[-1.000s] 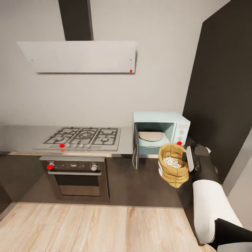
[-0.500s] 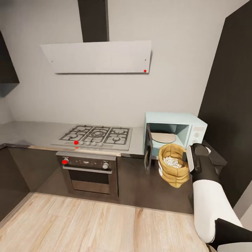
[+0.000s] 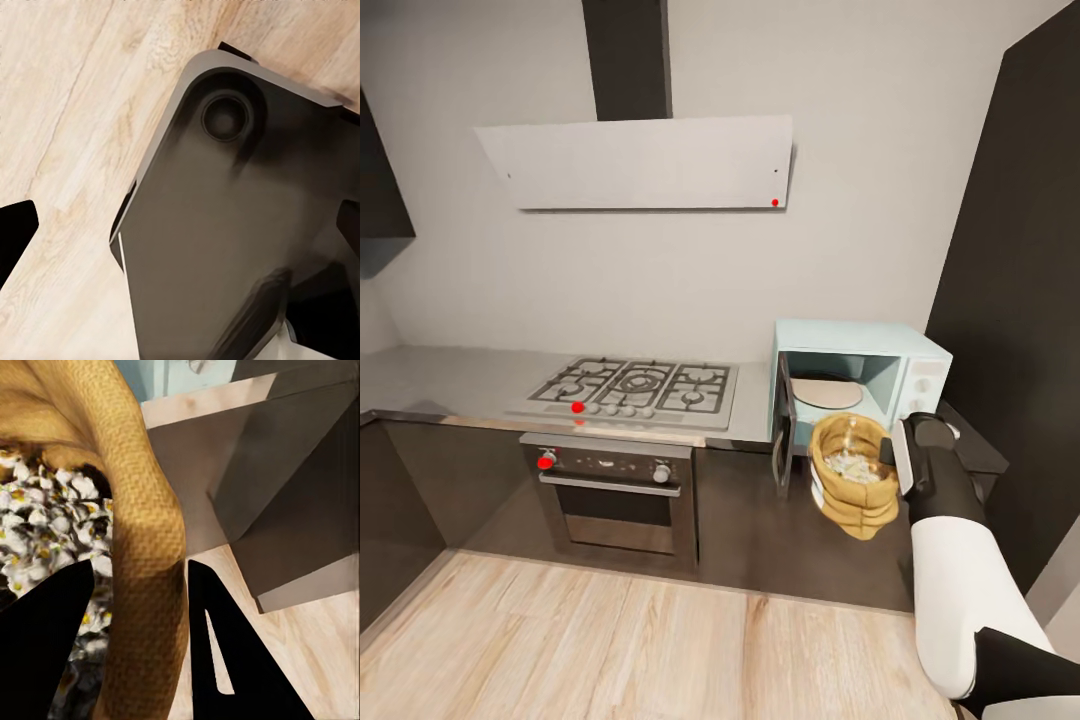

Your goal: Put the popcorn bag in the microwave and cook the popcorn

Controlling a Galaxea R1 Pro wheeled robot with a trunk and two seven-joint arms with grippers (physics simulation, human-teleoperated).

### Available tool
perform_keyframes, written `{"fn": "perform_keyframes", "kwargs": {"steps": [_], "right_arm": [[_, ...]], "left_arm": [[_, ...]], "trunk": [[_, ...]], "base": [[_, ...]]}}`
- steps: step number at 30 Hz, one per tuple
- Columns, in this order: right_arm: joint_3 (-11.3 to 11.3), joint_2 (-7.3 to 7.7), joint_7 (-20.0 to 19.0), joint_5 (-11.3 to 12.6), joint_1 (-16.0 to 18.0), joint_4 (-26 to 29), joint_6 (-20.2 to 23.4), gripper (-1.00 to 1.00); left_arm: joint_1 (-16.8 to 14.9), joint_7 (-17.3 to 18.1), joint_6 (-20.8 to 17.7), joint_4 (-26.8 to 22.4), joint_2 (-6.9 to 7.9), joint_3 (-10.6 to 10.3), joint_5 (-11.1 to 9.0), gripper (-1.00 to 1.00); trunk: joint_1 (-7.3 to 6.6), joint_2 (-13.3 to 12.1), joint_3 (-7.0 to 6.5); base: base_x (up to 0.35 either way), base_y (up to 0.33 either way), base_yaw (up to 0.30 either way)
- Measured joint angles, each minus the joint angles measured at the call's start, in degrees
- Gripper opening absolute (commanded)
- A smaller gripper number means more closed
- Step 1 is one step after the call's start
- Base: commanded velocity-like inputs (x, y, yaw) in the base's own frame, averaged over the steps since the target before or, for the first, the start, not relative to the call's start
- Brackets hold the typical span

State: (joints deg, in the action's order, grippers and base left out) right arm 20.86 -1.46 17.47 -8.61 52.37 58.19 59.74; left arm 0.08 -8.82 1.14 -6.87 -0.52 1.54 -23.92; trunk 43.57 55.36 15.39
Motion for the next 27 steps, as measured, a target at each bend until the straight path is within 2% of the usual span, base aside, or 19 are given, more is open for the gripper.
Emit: {"fn": "perform_keyframes", "kwargs": {"steps": [6,16,19,22,25,27], "right_arm": [[0.0,0.35,-0.2,-2.6,0.0,0.1,0.0,-1.0],[0.0,0.72,-0.4,-2.4,0.0,0.7,0.0,-1.0],[0.1,2.39,-0.3,-2.6,0.1,0.3,0.0,-1.0],[0.2,3.62,-0.3,-2.5,1.9,-0.1,0.0,-1.0],[0.2,3.89,-0.2,-2.2,4.6,-0.7,0.0,-1.0],[0.2,3.99,-0.2,-2.0,6.5,-3.1,0.0,-1.0]], "left_arm": [[0.0,0.0,0.0,0.0,0.01,0.0,0.0,1.0],[0.0,0.0,0.0,0.0,0.0,0.0,0.0,1.0],[0.0,0.0,0.0,0.0,0.0,0.0,0.0,1.0],[0.0,0.0,0.0,0.0,0.0,0.0,0.0,1.0],[0.0,0.0,0.0,0.0,0.01,0.0,0.0,1.0],[0.0,0.0,0.0,0.0,0.02,0.0,0.0,1.0]], "trunk": [[0.0,0.0,0.0],[0.0,0.0,0.0],[0.0,0.0,0.0],[0.0,0.0,-0.01],[0.0,0.0,0.0],[0.0,0.0,0.0]], "base": [[0.0,0.0,0.0],[0.0,0.0,0.0],[0.0,0.0,0.0],[0.0,0.0,0.0],[0.0,0.0,0.0],[0.0,0.0,0.0]]}}
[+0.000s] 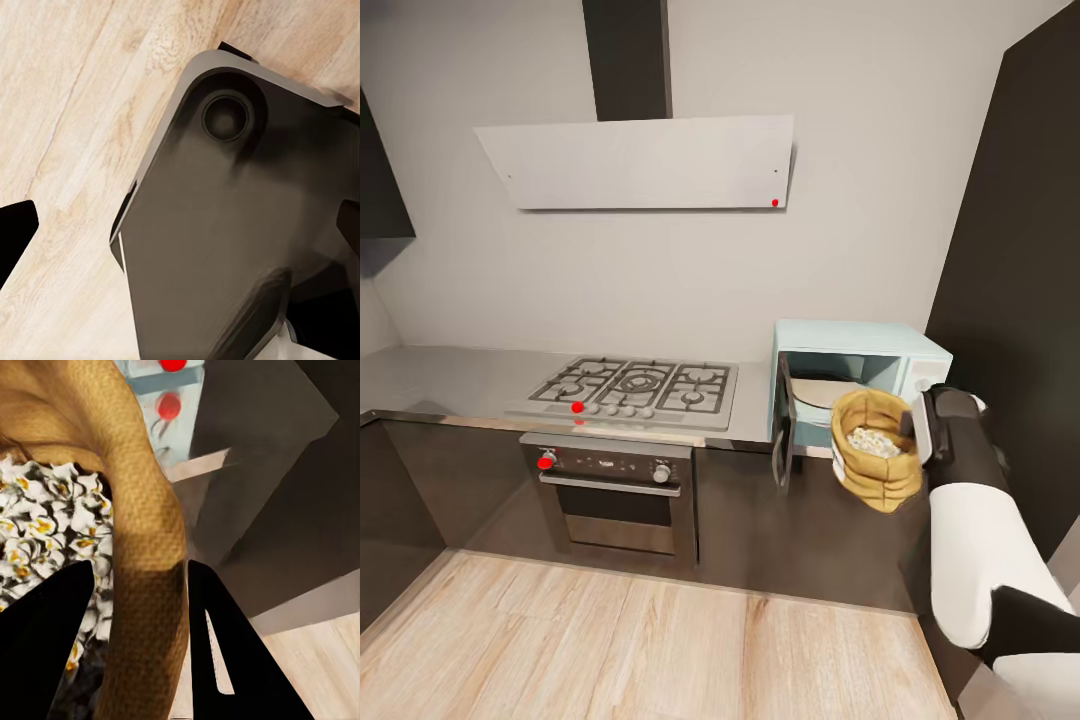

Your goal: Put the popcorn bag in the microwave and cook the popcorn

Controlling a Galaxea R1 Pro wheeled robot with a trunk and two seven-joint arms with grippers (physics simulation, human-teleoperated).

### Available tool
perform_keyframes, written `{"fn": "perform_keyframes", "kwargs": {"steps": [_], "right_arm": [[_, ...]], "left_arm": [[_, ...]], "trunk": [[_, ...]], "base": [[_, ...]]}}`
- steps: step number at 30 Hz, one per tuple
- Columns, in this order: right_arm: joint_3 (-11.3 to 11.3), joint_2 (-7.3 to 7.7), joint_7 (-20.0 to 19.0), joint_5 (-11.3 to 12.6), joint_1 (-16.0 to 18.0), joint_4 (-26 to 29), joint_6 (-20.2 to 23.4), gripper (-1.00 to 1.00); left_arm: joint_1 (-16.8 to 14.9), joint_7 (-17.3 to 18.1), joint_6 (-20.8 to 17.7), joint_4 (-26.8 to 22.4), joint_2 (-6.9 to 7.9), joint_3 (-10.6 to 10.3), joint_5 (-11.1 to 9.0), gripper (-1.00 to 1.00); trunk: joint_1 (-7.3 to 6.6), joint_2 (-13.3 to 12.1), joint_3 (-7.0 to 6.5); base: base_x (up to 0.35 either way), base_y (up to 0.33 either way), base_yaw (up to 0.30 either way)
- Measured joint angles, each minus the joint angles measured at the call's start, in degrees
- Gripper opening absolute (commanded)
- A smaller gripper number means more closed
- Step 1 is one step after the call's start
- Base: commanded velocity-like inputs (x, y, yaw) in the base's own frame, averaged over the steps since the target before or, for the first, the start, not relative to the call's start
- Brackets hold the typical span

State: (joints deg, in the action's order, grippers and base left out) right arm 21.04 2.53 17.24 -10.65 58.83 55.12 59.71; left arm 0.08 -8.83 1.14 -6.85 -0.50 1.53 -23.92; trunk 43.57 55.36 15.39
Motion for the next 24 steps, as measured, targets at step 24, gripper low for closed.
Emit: {"fn": "perform_keyframes", "kwargs": {"steps": [24], "right_arm": [[0.2,4.52,-0.3,0.6,19.3,-28.6,0.1,-1.0]], "left_arm": [[0.0,0.0,0.0,0.0,-0.07,-0.1,0.0,1.0]], "trunk": [[0.0,0.0,0.0]], "base": [[0.0,0.0,0.0]]}}
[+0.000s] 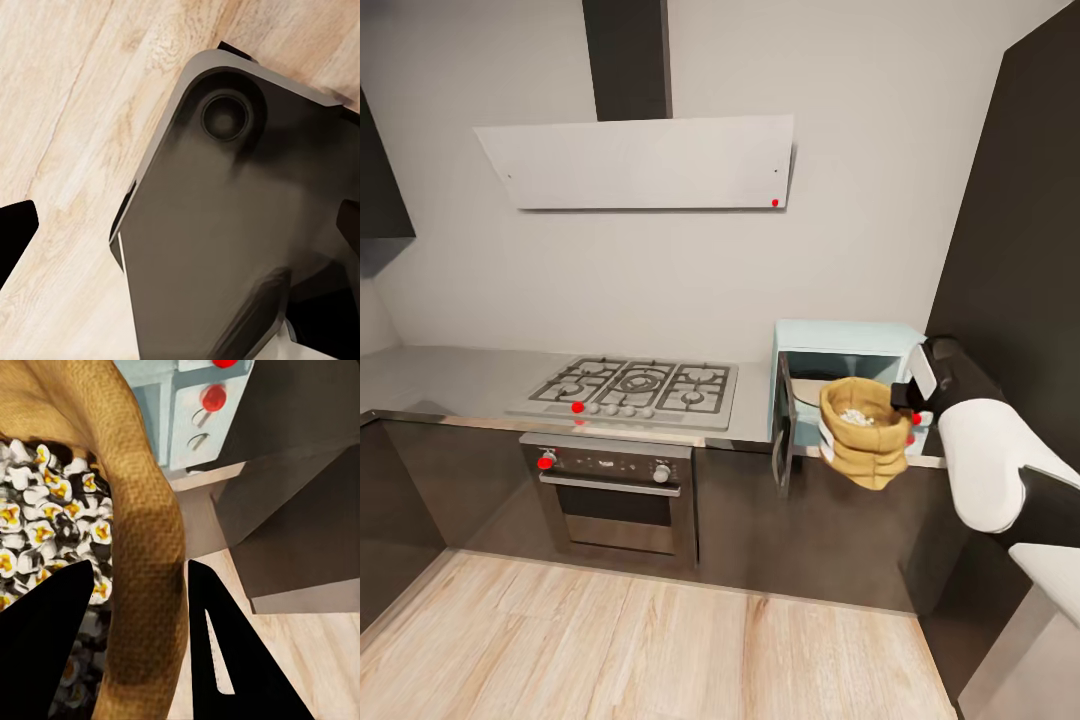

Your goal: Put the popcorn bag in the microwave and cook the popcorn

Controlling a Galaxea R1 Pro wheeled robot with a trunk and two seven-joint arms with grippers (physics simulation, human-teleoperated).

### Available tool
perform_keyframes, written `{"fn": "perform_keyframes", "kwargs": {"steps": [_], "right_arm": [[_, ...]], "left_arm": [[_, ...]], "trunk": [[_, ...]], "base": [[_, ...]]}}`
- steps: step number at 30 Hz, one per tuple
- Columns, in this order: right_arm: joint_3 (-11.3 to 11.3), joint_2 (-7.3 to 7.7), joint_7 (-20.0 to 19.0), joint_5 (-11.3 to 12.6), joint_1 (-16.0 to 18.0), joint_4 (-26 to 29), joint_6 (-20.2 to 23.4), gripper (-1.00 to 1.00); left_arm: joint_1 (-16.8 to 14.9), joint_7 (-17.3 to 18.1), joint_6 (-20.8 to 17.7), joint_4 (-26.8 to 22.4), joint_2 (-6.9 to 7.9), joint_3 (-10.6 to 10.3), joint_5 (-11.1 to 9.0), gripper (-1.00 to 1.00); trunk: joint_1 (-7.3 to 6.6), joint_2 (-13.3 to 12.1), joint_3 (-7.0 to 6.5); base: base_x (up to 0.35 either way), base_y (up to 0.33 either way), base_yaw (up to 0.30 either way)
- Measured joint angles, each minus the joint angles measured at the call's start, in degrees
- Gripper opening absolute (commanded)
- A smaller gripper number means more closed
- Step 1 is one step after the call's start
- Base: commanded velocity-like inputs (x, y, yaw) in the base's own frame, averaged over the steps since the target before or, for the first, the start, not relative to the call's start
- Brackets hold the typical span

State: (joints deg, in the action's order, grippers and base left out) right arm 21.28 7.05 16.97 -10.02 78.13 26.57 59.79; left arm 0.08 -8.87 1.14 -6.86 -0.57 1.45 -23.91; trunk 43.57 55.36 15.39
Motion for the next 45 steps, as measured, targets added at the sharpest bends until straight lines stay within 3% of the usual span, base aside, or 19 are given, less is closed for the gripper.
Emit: {"fn": "perform_keyframes", "kwargs": {"steps": [20,45], "right_arm": [[0.0,-1.03,-0.3,0.2,0.0,1.1,0.0,-1.0],[-0.2,0.1,-0.1,0.0,0.0,1.1,0.0,-1.0]], "left_arm": [[0.0,0.1,-0.1,-0.1,-0.02,0.0,0.0,1.0],[0.0,0.1,-0.1,0.3,-0.02,-0.2,0.4,1.0]], "trunk": [[0.0,0.0,0.0],[-0.01,0.0,0.0]], "base": [[0.007,0.0,0.0],[0.164,0.0,0.0]]}}
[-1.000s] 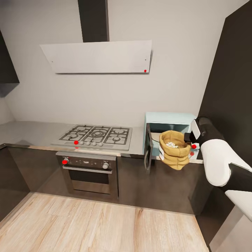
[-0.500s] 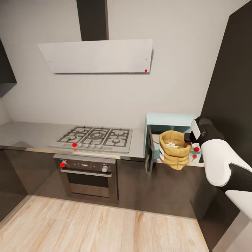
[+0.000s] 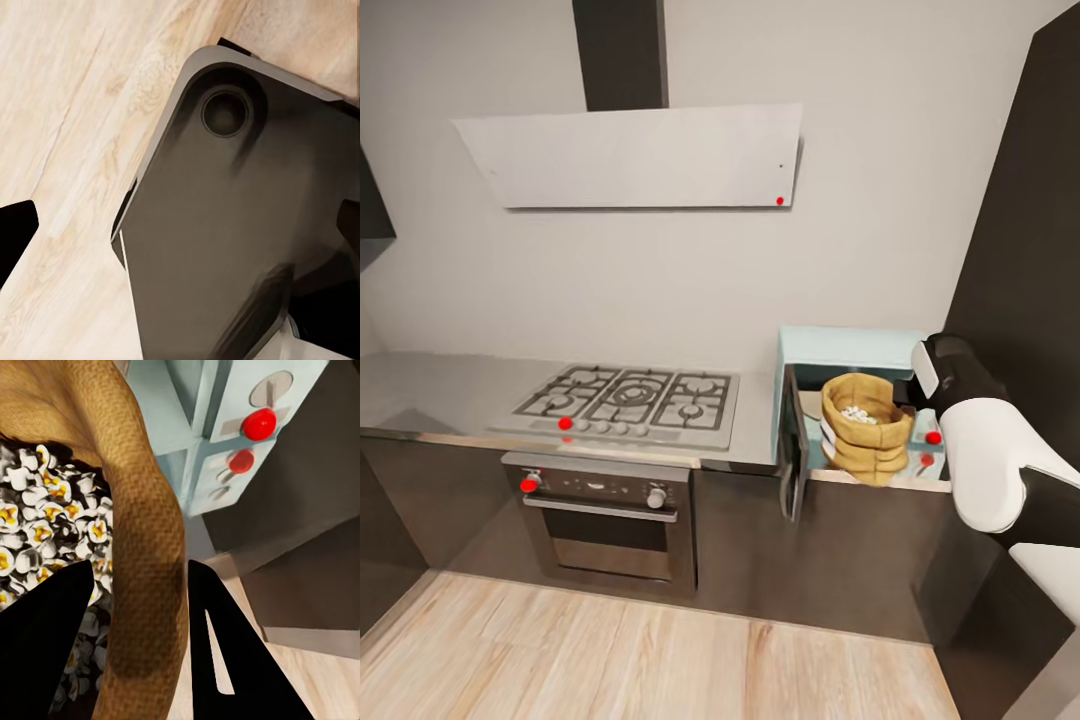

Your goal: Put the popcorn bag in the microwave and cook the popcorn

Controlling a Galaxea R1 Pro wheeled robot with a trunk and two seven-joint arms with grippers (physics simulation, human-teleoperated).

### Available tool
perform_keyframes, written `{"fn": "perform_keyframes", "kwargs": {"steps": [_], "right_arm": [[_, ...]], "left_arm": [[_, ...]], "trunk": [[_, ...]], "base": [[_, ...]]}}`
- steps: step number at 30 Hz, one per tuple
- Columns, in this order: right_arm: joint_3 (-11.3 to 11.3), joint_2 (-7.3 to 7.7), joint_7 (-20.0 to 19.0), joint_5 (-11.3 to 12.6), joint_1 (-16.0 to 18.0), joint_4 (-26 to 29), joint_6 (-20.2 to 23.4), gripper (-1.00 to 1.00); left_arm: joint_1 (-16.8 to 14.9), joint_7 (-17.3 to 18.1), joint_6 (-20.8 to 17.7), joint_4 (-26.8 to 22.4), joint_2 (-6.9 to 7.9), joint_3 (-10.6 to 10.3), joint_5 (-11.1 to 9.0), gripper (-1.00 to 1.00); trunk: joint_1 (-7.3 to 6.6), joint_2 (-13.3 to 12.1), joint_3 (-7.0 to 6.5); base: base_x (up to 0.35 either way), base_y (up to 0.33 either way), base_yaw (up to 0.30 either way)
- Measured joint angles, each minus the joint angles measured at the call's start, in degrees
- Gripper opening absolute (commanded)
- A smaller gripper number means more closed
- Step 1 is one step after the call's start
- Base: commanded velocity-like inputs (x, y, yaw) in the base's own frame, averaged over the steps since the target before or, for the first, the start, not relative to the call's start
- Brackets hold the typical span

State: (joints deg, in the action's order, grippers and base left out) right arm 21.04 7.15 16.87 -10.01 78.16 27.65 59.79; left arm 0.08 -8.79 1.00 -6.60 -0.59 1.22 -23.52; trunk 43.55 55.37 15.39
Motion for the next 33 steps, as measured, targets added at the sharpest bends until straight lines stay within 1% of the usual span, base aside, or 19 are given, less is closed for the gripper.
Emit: {"fn": "perform_keyframes", "kwargs": {"steps": [14,22,33], "right_arm": [[0.0,-0.08,0.0,-0.1,0.0,0.0,0.0,-1.0],[0.0,-0.05,0.0,-0.5,0.0,-0.1,0.0,-1.0],[-0.1,-0.01,0.0,-0.3,0.0,-0.5,0.0,-1.0]], "left_arm": [[0.0,0.0,0.0,0.0,0.0,0.0,0.0,1.0],[0.0,0.0,0.0,0.0,0.04,-0.1,0.0,1.0],[0.0,0.0,0.0,0.0,0.01,-0.1,0.0,1.0]], "trunk": [[0.0,0.0,0.0],[0.0,0.0,0.01],[0.0,0.0,0.0]], "base": [[0.145,0.0,0.0],[0.154,0.0,0.0],[0.157,0.0,0.0]]}}
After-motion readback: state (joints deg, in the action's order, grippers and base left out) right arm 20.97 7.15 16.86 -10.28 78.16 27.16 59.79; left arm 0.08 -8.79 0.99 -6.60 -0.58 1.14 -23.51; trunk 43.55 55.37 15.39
